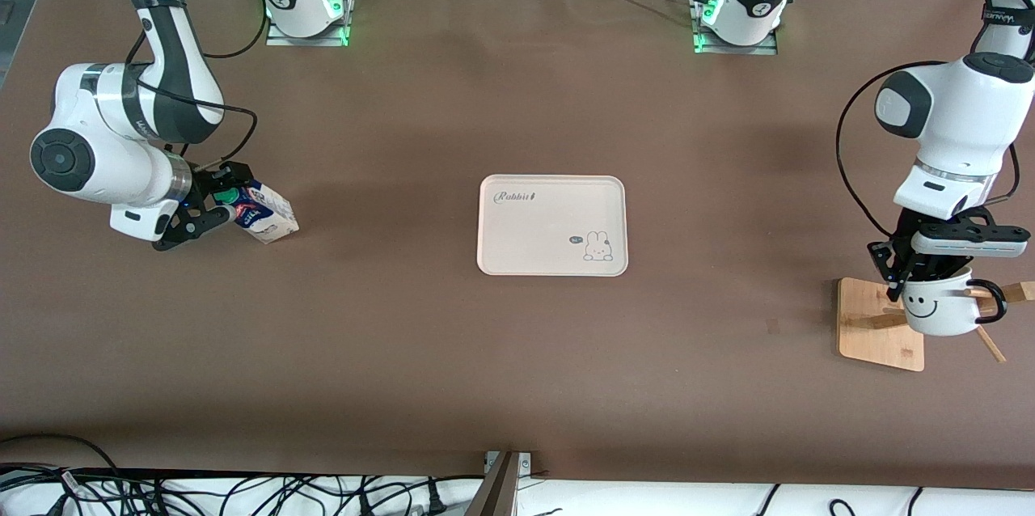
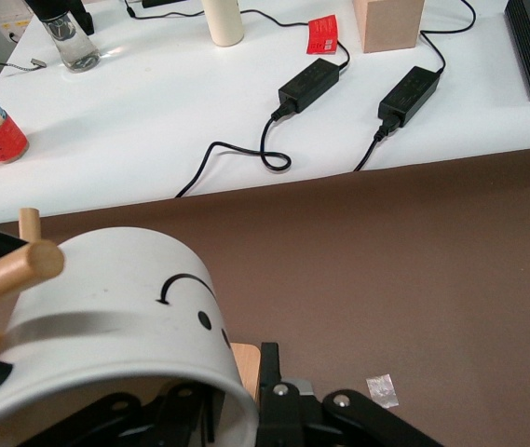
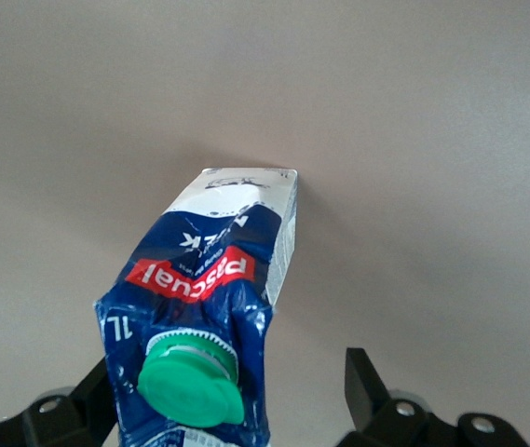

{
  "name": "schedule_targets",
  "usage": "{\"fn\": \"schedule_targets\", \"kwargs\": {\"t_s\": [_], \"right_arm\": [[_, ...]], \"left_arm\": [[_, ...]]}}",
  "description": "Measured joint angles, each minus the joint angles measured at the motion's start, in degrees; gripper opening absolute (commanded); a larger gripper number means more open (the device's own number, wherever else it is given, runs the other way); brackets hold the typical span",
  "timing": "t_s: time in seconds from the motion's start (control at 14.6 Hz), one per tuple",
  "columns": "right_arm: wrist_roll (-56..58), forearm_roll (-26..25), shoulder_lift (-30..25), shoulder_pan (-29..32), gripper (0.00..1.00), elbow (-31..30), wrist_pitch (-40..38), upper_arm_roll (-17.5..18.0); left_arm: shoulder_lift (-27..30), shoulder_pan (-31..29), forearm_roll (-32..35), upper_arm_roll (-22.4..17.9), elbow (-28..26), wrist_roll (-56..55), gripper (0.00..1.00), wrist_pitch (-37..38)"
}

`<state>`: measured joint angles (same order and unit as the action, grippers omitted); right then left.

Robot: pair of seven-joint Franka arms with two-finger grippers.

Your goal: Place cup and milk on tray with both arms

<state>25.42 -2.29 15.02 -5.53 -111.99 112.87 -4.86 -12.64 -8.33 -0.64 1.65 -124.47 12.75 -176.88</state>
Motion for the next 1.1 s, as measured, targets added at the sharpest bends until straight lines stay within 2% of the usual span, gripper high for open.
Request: {"fn": "schedule_targets", "kwargs": {"t_s": [0.14, 0.27, 0.34, 0.41, 0.48, 0.55, 1.1], "right_arm": [[-0.02, 0.11, 0.02, -0.01, 1.00, 0.15, 0.52, 0.05], [-0.04, 1.01, 0.08, -0.07, 0.99, 0.70, 0.79, 0.19], [-0.04, 1.50, 0.14, -0.09, 0.85, 1.08, 0.80, 0.24], [-0.04, 1.80, 0.23, -0.10, 0.65, 1.38, 0.80, 0.26], [-0.04, 1.90, 0.31, -0.10, 0.50, 1.56, 0.80, 0.26], [-0.04, 1.94, 0.37, -0.10, 0.43, 1.62, 0.80, 0.26], [-0.04, 2.03, 0.86, -0.10, 0.41, 1.65, 0.76, 0.27]], "left_arm": [[0.03, -0.03, 0.00, -0.04, 0.05, 0.13, 0.01, -0.23], [0.07, -0.10, 0.00, -0.11, 0.07, 0.14, 0.00, -0.31], [0.07, -0.10, 0.00, -0.10, 0.07, 0.16, 0.00, -0.31], [0.07, -0.10, 0.01, -0.10, 0.07, 0.17, 0.00, -0.31], [0.07, -0.10, 0.01, -0.09, 0.07, 0.19, 0.00, -0.33], [0.07, -0.10, 0.01, -0.09, 0.09, 0.19, 0.00, -0.36], [0.45, 0.45, 0.16, 0.95, 1.81, 2.19, 0.00, -0.24]]}}
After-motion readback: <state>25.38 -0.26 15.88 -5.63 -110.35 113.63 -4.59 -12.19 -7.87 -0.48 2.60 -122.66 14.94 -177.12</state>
